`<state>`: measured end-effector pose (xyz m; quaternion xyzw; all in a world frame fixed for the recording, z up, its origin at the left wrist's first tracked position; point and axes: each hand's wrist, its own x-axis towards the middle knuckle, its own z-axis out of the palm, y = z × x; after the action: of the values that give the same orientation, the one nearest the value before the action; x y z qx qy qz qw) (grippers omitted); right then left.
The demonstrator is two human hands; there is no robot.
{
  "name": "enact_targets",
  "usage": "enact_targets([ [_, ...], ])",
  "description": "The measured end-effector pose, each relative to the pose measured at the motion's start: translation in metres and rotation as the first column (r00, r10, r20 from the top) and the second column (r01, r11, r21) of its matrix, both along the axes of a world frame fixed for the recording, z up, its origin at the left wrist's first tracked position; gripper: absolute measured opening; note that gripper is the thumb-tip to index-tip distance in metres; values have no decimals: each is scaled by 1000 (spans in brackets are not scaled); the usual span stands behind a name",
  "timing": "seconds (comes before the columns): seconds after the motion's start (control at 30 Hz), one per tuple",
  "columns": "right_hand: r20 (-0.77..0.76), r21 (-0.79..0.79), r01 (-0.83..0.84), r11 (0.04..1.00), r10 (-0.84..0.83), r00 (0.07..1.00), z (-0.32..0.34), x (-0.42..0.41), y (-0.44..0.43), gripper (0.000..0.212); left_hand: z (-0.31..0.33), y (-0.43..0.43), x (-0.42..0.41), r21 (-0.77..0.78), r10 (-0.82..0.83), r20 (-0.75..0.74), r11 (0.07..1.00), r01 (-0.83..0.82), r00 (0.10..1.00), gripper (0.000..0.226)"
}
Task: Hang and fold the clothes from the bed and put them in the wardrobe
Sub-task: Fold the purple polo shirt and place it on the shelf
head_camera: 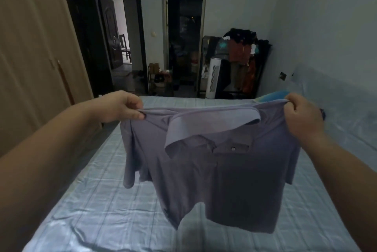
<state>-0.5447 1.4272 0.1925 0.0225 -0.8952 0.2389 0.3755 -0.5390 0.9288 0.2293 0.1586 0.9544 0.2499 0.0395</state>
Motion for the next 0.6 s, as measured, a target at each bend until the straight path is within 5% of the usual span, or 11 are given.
enact_targets([
  [0.1,38,24,15,1000,-16,999,-4,-1,16,19,-3,15,-3,237,-48,113,971,20,992,16],
  [0.2,17,16,27,1000,-27,999,-13,-7,31,17,-20,36,-16,591,-151,276,806,-43,949,17],
  [0.27,18,11,59,998,-59,998,-26,-14,42,17,-40,49,-32,696,-195,396,701,-155,897,28],
  [0.33,51,26,91,996,-92,994,-44,-26,57,20,-62,65,-53,729,-254,480,647,-221,839,51],
  [0.47,229,53,128,990,-136,964,-87,-73,95,23,-111,108,-97,757,-308,566,561,-335,764,35],
  [0.6,436,67,112,991,-130,890,-149,-149,137,13,-171,159,-161,579,-63,535,754,-311,842,17],
])
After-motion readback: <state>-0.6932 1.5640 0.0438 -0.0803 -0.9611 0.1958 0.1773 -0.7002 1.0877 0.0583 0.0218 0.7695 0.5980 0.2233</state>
